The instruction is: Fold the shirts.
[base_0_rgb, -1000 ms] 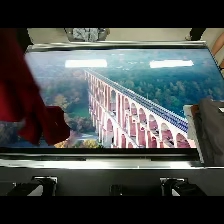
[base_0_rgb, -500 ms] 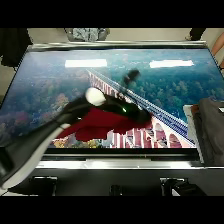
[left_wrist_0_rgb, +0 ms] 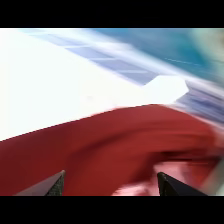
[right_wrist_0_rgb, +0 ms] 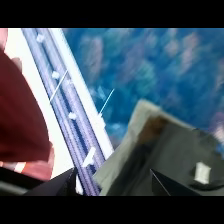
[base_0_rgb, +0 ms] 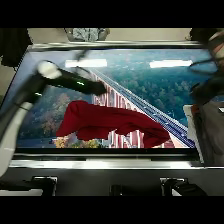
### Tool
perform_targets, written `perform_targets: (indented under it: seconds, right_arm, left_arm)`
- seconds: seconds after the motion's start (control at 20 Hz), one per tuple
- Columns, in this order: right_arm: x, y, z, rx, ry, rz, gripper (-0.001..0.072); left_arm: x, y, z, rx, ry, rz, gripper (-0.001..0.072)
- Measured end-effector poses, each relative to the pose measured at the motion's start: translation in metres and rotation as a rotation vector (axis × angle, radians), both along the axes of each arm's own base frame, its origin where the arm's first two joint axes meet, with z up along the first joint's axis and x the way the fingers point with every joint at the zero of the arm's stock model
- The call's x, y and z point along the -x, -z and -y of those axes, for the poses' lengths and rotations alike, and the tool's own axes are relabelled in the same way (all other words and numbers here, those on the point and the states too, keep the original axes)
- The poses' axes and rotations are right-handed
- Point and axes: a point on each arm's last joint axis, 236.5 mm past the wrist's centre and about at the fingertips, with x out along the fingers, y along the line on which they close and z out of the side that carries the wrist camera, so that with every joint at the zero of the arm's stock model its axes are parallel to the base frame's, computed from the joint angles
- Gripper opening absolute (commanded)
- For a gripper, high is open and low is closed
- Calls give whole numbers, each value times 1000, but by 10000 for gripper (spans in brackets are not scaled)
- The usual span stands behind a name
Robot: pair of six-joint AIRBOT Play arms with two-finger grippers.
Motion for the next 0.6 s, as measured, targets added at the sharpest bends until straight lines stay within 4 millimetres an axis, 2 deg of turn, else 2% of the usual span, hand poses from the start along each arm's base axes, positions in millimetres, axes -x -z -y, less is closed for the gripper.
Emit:
perform_targets:
  seconds: [0.1, 0.2, 0.25, 0.35, 0.4, 0.6]
  right_arm:
    - [5, 53, -1, 17, -15, -128, 634]
    - [17, 101, -4, 19, -30, -247, 634]
    - [25, 120, -6, 13, -37, -297, 634]
    - [41, 151, -13, -14, -51, -387, 640]
    - [47, 161, -17, -30, -56, -414, 651]
    - [61, 180, -38, -114, -81, -475, 650]
  left_arm:
    - [0, 31, -87, -152, -140, -108, 715]
    - [15, 65, -157, -251, -259, -236, 715]
    - [27, 83, -182, -283, -302, -305, 714]
    - [51, 114, -213, -314, -347, -411, 714]
    - [62, 128, -223, -326, -358, -454, 714]
    - [97, 171, -238, -349, -342, -549, 714]
